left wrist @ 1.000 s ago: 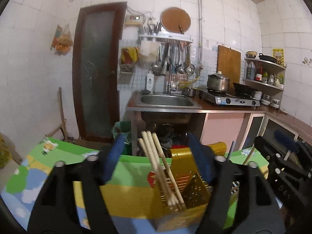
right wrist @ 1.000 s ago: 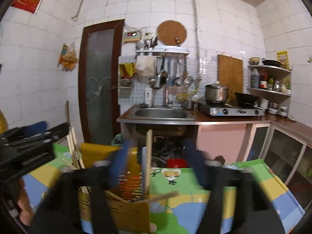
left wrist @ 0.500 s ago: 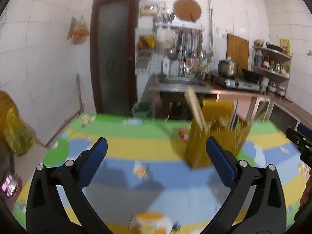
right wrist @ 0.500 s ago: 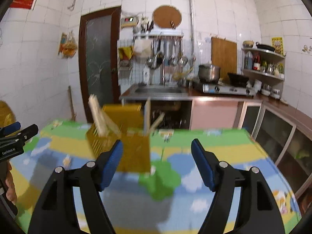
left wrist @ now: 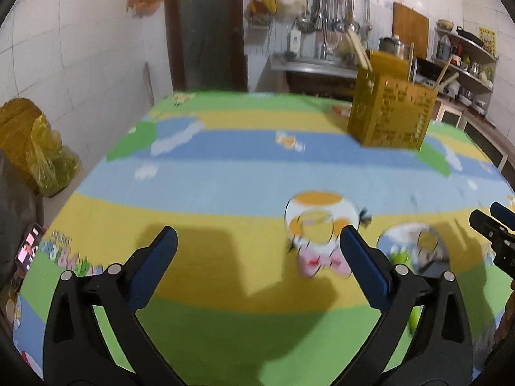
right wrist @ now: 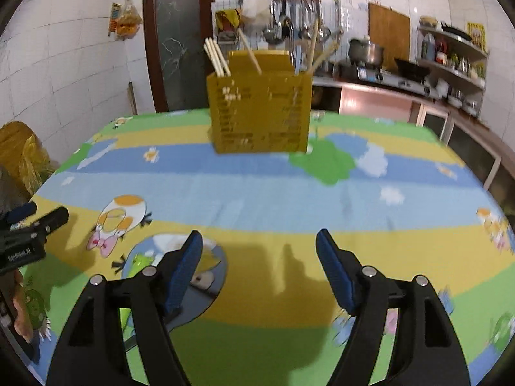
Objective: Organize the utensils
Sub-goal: 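Lower the right tool onto the green frog-handled fork and close it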
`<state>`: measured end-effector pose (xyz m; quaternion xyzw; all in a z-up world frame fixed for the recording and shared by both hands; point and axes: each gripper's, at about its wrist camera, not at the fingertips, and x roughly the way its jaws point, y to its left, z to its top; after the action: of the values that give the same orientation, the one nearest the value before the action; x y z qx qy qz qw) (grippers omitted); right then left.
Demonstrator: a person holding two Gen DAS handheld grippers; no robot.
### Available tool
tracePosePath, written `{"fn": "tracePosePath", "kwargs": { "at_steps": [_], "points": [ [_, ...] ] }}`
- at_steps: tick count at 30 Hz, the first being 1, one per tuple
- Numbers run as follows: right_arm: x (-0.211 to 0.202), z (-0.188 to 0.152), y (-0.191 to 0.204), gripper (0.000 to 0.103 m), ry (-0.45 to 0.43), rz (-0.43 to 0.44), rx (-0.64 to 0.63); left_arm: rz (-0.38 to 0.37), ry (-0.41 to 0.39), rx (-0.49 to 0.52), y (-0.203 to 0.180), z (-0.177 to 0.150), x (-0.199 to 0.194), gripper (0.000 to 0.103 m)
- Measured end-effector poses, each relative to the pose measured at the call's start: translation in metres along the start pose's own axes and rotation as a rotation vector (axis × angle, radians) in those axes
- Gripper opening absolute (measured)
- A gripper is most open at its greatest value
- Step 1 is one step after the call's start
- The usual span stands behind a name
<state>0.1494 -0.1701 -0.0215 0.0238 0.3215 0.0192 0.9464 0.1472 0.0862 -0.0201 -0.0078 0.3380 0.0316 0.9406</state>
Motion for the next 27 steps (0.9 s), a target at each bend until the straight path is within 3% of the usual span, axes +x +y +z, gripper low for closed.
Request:
{"fn": "tracePosePath", "kwargs": {
  "at_steps": [5, 13, 18, 24, 27],
  "points": [
    [0.003, -0.016, 0.016, 0.072, 0.038, -0.003, 0.013, -0.011, 0.055, -0.013, 0.014, -0.018, 0.009, 0.098],
    [0.001, -0.015, 0.038, 0.072, 0.055, 0.004, 0.013, -0.037, 0.116, -0.039, 0.021, -0.015, 0.018, 0.098],
    [0.011, -0.018, 0.06, 0.072, 0.101, 0.039, 0.001, -0.024, 0.16, -0.018, 0.017, -0.016, 0.026, 0.098],
    [0.026, -0.02, 0.085, 0.072, 0.172, 0.019, -0.055, 0.012, 0.165, -0.039, 0.028, -0.015, 0.028, 0.098],
    [0.031, -0.022, 0.093, 0.066, 0.197, 0.002, -0.069, 0.026, 0.178, -0.044, 0.036, -0.013, 0.03, 0.098]
  ]
}}
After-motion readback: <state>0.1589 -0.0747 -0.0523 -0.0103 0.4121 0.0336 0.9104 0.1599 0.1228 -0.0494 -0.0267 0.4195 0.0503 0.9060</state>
